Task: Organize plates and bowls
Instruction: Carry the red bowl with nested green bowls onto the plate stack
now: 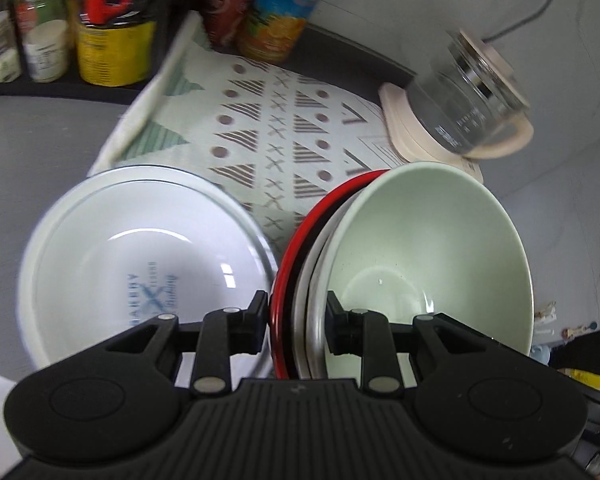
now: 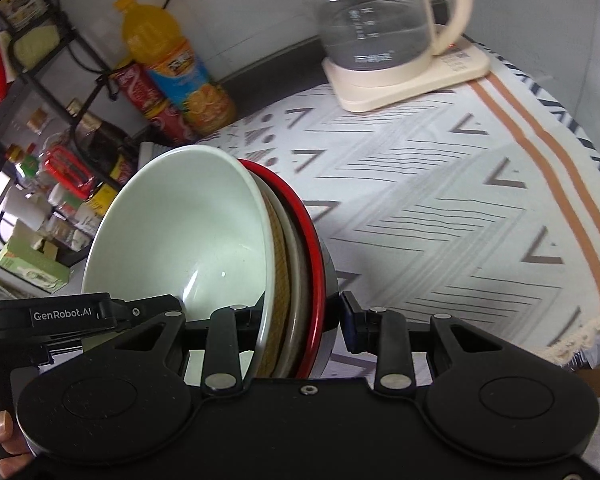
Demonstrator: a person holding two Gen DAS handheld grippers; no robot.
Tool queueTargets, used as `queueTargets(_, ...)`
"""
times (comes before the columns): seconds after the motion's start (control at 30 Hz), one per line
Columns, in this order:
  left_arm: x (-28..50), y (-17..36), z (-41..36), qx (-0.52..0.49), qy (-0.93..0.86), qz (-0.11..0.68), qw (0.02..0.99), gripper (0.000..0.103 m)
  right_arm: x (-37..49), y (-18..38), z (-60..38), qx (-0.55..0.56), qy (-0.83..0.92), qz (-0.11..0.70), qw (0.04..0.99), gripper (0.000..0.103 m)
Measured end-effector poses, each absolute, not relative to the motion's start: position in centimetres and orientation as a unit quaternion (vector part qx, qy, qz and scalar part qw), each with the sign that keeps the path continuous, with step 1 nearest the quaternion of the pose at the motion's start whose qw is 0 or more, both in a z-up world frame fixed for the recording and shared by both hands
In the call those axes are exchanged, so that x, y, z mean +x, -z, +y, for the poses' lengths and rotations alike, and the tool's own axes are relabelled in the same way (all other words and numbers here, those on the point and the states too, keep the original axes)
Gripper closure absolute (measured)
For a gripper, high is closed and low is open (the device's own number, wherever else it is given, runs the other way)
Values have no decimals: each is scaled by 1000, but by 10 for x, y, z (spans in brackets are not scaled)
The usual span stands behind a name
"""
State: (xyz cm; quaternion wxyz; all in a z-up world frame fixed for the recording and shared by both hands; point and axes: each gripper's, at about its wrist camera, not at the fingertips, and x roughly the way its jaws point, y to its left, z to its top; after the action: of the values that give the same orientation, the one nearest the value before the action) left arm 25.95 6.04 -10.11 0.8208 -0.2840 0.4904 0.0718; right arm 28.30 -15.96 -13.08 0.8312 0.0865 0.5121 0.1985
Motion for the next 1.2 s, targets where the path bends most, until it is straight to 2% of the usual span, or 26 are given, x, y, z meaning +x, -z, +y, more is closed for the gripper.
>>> queueTargets(0.63, 205, 108, 138, -324, -153, 476, 803, 76, 271, 140, -66, 40, -275, 529, 802, 71)
queueTargets(1.2, 196, 124, 163, -331, -172, 489, 789, 76, 268, 156, -26, 22, -293, 553, 780, 71)
